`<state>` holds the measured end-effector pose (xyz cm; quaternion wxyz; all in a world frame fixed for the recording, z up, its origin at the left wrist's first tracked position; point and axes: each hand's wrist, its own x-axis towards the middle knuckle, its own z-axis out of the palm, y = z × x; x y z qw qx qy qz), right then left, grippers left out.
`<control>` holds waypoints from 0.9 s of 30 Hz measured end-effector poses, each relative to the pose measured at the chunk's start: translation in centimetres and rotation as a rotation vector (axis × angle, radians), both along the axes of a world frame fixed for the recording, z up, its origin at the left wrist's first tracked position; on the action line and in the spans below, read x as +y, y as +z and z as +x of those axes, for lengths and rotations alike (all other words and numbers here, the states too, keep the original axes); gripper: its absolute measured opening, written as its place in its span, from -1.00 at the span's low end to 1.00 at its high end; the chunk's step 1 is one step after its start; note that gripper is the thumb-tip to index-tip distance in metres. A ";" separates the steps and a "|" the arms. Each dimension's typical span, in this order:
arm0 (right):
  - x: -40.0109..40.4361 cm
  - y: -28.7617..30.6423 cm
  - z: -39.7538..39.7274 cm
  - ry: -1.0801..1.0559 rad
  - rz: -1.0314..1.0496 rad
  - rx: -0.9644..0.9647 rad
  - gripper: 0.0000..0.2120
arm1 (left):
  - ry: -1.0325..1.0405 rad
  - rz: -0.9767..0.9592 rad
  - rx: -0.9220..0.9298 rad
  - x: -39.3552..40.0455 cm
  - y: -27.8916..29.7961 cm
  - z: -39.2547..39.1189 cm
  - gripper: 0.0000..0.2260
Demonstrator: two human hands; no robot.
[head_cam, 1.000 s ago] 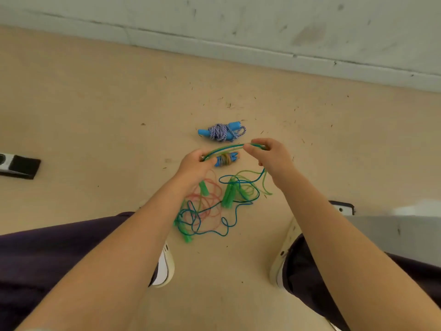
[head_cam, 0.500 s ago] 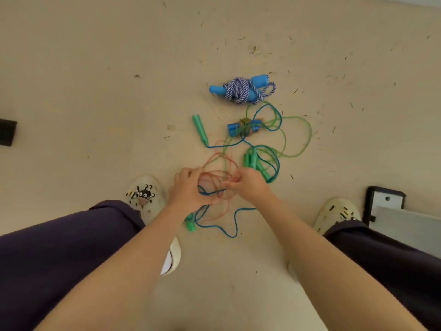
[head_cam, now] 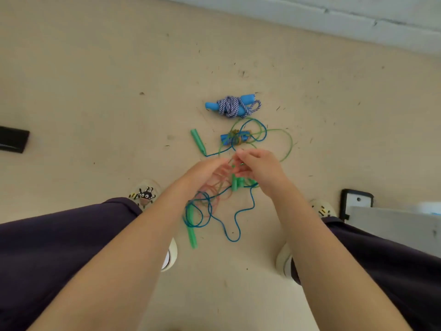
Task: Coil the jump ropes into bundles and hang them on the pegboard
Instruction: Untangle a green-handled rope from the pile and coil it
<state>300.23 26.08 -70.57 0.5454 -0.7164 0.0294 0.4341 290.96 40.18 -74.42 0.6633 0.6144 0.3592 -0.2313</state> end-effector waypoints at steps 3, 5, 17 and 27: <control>-1.6 7.7 1.8 -0.035 0.052 -0.191 -0.82 | -0.133 -0.063 -0.194 -1.2 6.8 1.2 -0.80; -2.8 13.0 2.5 -0.033 0.047 -0.351 -0.79 | -0.171 0.107 -0.289 -1.1 11.6 1.0 -0.87; -6.5 38.2 -5.4 0.310 0.230 -0.871 -0.68 | -0.408 0.589 -0.779 -5.0 36.8 -4.4 -0.82; -11.2 40.5 -6.0 0.200 0.094 -0.897 -0.75 | -0.158 0.444 -0.734 -3.6 37.4 -9.1 -0.73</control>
